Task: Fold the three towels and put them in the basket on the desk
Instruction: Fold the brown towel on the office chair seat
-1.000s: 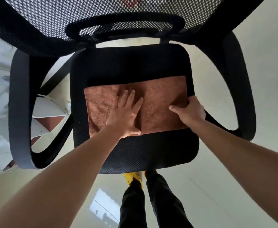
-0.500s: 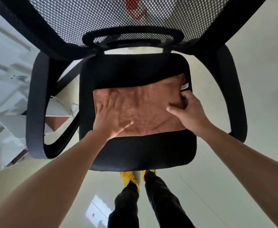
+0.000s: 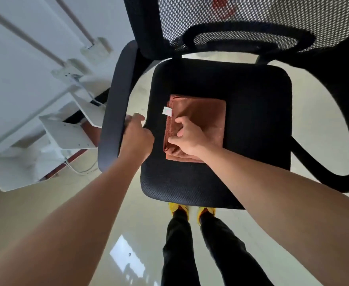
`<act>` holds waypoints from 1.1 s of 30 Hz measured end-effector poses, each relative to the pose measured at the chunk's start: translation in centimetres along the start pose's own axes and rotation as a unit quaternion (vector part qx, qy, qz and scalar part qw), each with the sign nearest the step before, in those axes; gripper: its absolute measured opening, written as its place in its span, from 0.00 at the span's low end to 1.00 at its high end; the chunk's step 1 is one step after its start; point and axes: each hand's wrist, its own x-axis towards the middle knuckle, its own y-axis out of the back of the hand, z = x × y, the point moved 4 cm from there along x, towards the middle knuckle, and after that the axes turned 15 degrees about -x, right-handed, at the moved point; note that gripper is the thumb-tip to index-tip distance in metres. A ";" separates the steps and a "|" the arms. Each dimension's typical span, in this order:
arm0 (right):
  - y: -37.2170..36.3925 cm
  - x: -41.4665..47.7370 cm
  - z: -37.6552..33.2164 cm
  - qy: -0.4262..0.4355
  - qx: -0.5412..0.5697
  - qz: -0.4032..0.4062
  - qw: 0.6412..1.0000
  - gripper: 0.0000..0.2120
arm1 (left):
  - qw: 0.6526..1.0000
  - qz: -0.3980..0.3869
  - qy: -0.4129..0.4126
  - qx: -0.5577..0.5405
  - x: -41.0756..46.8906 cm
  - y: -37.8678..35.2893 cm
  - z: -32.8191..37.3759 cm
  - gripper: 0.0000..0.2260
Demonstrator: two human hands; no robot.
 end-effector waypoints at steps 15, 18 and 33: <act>10.1 0.8 8.5 -0.201 0.219 0.173 0.939 0.14 | 0.907 -0.212 -0.254 0.260 -1.5 -7.1 -1.2 0.23; 7.9 -2.2 9.8 -0.241 0.162 0.192 0.937 0.17 | 0.928 -0.153 -0.263 0.216 -1.6 -6.5 -0.8 0.18; 6.3 -5.6 15.5 -0.266 0.133 0.109 0.948 0.21 | 0.809 -0.276 -0.401 0.330 -0.2 -12.6 5.9 0.19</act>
